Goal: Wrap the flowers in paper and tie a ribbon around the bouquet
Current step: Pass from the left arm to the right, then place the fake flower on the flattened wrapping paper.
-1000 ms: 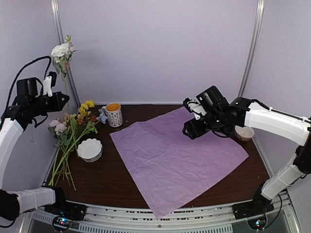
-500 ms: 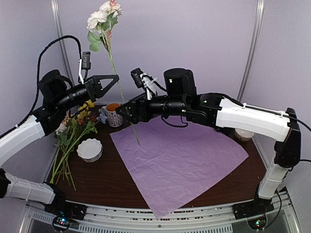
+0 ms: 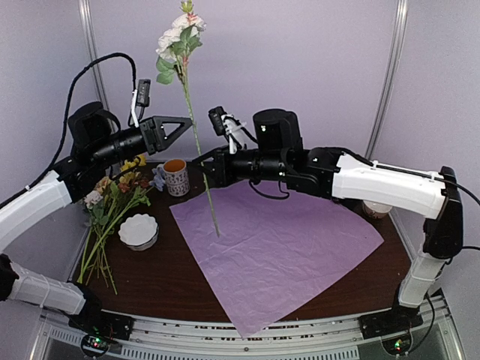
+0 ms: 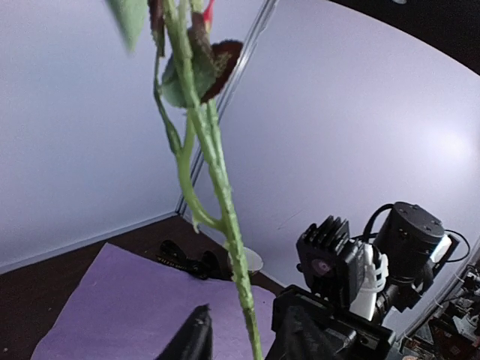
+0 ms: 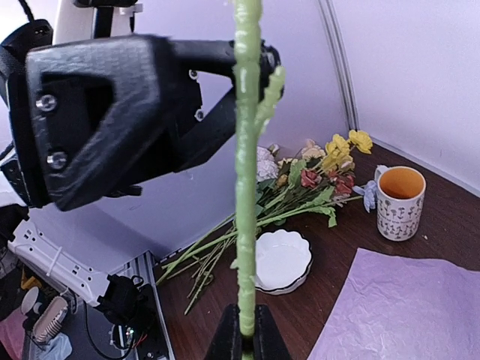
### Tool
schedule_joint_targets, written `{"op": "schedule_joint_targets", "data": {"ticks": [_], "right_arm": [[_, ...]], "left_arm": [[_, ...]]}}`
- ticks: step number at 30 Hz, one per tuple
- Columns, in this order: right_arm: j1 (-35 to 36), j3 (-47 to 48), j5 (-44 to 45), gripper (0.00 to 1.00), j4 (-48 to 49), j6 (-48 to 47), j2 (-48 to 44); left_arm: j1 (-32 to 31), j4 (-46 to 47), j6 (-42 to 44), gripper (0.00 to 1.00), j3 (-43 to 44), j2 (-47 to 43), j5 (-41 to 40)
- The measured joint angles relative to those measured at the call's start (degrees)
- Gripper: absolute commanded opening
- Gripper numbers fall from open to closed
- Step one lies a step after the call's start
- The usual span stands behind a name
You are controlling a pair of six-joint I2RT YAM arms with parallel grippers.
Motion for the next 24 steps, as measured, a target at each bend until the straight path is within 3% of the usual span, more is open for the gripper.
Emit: {"op": "schedule_joint_targets", "data": {"ticks": [5, 7, 13, 20, 21, 22, 24], "right_arm": [[-4.74, -6.82, 3.78, 0.00, -2.12, 7.91, -3.98], [-8.04, -10.03, 5.73, 0.00, -4.33, 12.26, -5.44], [-16.70, -21.49, 6.36, 0.00, -7.78, 22.29, -2.73], [-18.14, -24.35, 4.74, 0.00, -10.91, 28.11, 6.67], [-18.14, -24.37, 4.59, 0.07, -10.91, 28.61, 7.37], [-18.16, -24.39, 4.57, 0.26, -10.91, 28.89, 7.85], [-18.32, -24.59, 4.57, 0.46, -10.86, 30.21, 8.35]], "left_arm": [[1.60, -21.51, 5.22, 0.71, 11.28, 4.76, -10.75], [5.27, -29.27, 7.43, 0.71, 13.99, 7.43, -13.94], [19.91, -43.91, 11.54, 0.71, 6.60, 11.06, -20.81], [27.32, -51.54, 16.22, 0.66, 1.53, 11.21, -25.90], [28.28, -51.71, 16.70, 0.63, 1.18, 11.19, -25.97], [29.59, -52.11, 17.25, 0.59, 0.79, 11.19, -26.01], [32.65, -52.72, 18.12, 0.50, -0.09, 11.21, -25.88]]}}
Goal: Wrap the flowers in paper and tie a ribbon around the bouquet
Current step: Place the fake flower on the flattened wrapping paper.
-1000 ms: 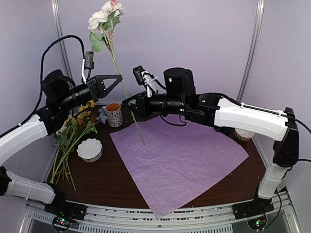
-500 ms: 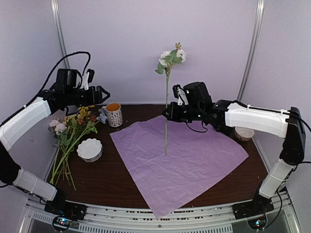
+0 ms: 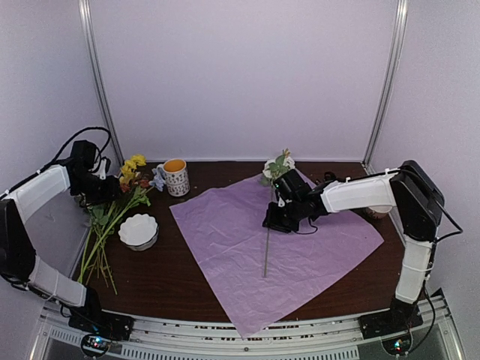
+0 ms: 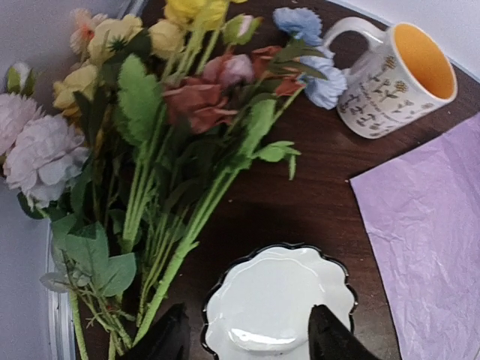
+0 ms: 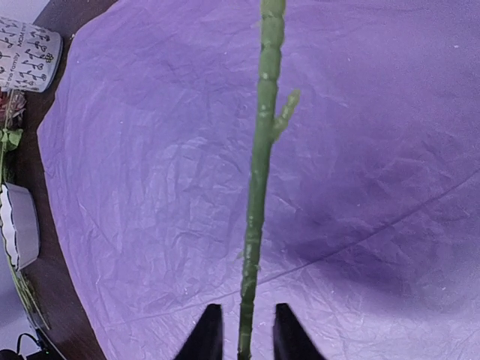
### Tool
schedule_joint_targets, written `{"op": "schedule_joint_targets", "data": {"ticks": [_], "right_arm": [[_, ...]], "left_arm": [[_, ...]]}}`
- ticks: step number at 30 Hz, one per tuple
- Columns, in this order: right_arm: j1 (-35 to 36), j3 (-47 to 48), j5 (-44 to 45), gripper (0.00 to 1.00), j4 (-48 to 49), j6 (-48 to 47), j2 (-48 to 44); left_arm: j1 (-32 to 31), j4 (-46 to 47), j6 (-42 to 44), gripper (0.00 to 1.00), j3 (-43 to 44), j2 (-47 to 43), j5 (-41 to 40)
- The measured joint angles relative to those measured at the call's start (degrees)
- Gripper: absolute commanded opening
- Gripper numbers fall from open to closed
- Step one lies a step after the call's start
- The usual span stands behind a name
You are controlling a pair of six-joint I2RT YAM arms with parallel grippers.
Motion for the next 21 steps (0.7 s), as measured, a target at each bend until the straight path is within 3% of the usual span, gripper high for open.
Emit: {"op": "schedule_joint_targets", "data": {"ticks": [3, 6, 14, 19, 21], "right_arm": [[-0.11, -0.42, 0.96, 0.50, 0.02, 0.68, 0.00], [-0.04, -1.57, 3.13, 0.50, -0.26, 1.05, -1.01], [1.92, -1.40, 11.13, 0.49, -4.50, -3.96, -9.64], [2.40, -0.22, 12.98, 0.49, -6.49, -7.54, -10.16], [2.40, -0.22, 13.22, 0.49, -7.56, -8.22, -10.12]], "left_arm": [[5.25, -0.46, 1.20, 0.36, -1.53, 0.22, 0.63], [9.40, -0.52, 1.84, 0.28, -2.84, 1.07, 0.79], [10.40, -2.16, 5.35, 0.26, -2.27, 8.17, 3.06], [8.00, -4.90, 9.75, 0.26, 1.27, 15.08, 2.23], [6.60, -5.86, 11.10, 0.23, 3.02, 17.33, 0.15]]}}
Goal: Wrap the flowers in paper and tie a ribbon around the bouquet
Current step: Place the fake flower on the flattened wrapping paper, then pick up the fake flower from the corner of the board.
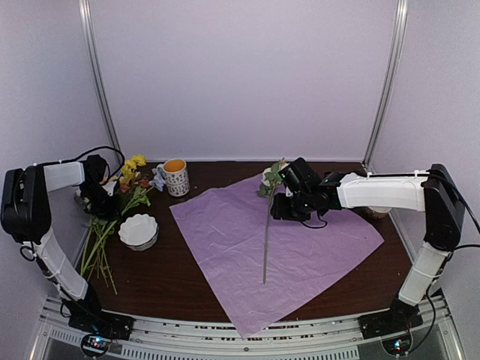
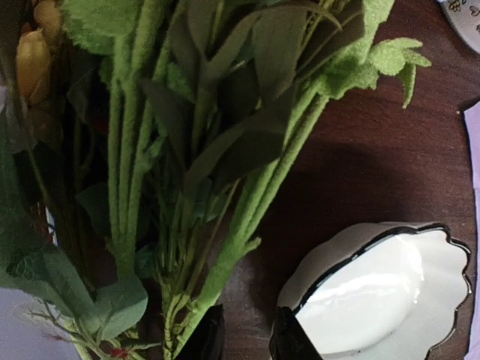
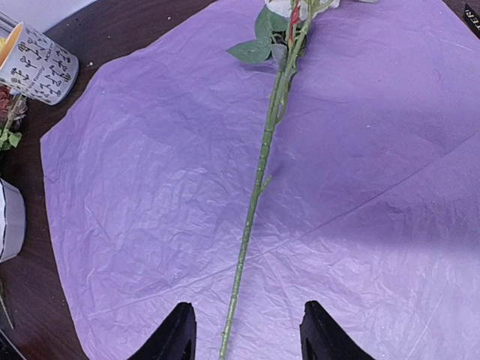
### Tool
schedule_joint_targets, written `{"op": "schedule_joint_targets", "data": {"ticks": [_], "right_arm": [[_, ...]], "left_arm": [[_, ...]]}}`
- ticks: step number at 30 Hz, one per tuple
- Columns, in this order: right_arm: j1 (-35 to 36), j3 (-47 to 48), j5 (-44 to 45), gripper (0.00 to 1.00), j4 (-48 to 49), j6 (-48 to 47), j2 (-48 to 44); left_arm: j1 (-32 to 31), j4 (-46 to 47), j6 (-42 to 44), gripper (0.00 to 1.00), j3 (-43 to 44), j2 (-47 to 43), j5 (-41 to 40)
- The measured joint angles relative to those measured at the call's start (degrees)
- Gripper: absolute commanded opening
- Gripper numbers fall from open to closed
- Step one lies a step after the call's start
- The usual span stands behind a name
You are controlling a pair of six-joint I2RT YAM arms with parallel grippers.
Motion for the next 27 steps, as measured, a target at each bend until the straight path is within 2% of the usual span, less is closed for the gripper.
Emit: {"op": "schedule_joint_targets", "data": {"ticks": [3, 5, 11, 14, 18, 27], "right_arm": [[0.00, 0.00, 0.24, 0.49, -1.20, -0.90, 0.04], [0.00, -0.09, 0.26, 0.49, -1.57, -1.27, 0.04], [0.00, -0.15, 0.28, 0.48, -2.49, -2.01, 0.04], [0.00, -0.15, 0.26, 0.49, -2.54, -2.58, 0.04], [0.00, -0.15, 0.24, 0.48, -2.58, -2.86, 0.04], [0.00, -0.15, 0.24, 0.48, -3.34, -4.00, 0.04]], "left_arm": [[-1.25, -0.98, 1.14, 0.12, 2.12, 3.19, -3.76], [-1.36, -1.55, 1.70, 0.12, 2.86, 4.96, -6.05], [-1.75, -2.58, 2.38, 0.13, 4.20, 7.45, -10.97], [-2.34, -3.23, 2.58, 0.19, 4.83, 7.45, -13.57], [-2.91, -3.43, 2.95, 0.20, 4.96, 7.45, -16.50], [-3.13, -3.72, 3.43, 0.28, 5.68, 11.39, -16.48]]}}
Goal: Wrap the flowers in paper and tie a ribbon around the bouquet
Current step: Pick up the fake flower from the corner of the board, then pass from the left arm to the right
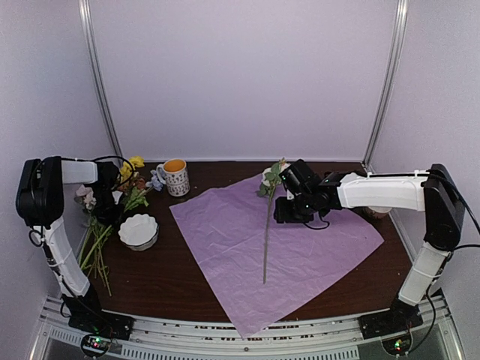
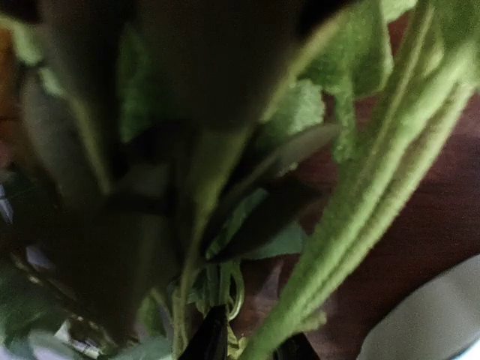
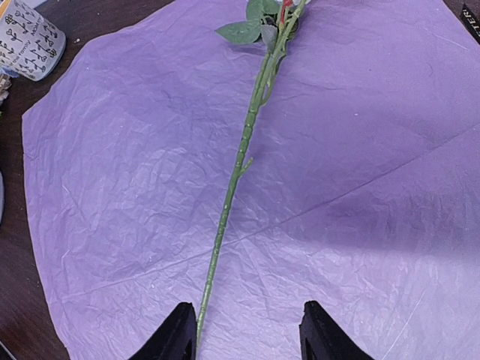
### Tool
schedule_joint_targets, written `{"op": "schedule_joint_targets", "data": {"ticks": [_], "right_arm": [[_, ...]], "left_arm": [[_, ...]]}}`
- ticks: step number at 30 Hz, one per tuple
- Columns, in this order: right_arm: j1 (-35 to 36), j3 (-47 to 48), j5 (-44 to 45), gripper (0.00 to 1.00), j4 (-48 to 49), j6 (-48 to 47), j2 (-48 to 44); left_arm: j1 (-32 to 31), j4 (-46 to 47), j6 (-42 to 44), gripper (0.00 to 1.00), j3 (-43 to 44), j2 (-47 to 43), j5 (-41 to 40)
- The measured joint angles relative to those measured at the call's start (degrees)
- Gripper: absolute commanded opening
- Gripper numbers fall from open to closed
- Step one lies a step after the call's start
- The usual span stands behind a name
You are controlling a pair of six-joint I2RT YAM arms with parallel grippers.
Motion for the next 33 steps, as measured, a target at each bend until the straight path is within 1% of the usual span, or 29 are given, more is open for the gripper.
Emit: {"op": "schedule_joint_targets", "data": {"ticks": [2, 3, 4, 7, 8, 12, 15, 22, 26, 30, 33], "right_arm": [[0.00, 0.00, 0.00, 0.48, -0.15, -0.11, 0.00], [0.00, 0.00, 0.00, 0.48, -0.20, -0.13, 0.00], [0.00, 0.00, 0.00, 0.48, -0.24, -0.15, 0.00], [0.00, 0.00, 0.00, 0.48, -0.39, -0.24, 0.00], [0.00, 0.00, 0.00, 0.48, -0.42, -0.31, 0.00], [0.00, 0.00, -0.02, 0.48, -0.46, -0.37, 0.00], [0.00, 0.00, 0.00, 0.48, -0.63, -0.55, 0.00], [0.00, 0.02, 0.44, 0.49, -2.43, -1.66, 0.00], [0.00, 0.04, 0.76, 0.49, -3.10, -2.38, 0.00], [0.09, 0.04, 0.63, 0.49, -2.84, -4.13, -0.39], [0.76, -0.76, -0.74, 0.50, -0.35, -6.56, -2.91]], "left_arm": [[-0.11, -0.20, 0.28, 0.30, 0.00, 1.09, 0.07], [-0.17, -0.20, 0.26, 0.29, 0.00, 1.22, 0.07], [-0.26, -0.26, 0.35, 0.27, 0.04, 1.22, 0.09], [-0.35, -0.33, 0.39, 0.04, 0.09, 1.22, -0.13], [-0.37, -0.39, 0.66, 0.01, 0.13, 1.20, -0.42], [-0.63, -0.59, 0.92, 0.00, 0.17, 0.48, -1.20], [-0.72, -0.81, 0.79, 0.00, 0.17, -2.14, -1.27], [-0.74, -0.72, -0.26, 0.00, 0.33, -16.72, -0.61], [-0.72, 0.24, 0.09, 0.00, 0.37, -23.80, 6.29], [-0.74, 3.54, 0.09, 0.00, 0.13, -31.17, 17.29], [-1.11, 8.85, -1.18, 0.00, -0.20, -38.25, 27.02]]}}
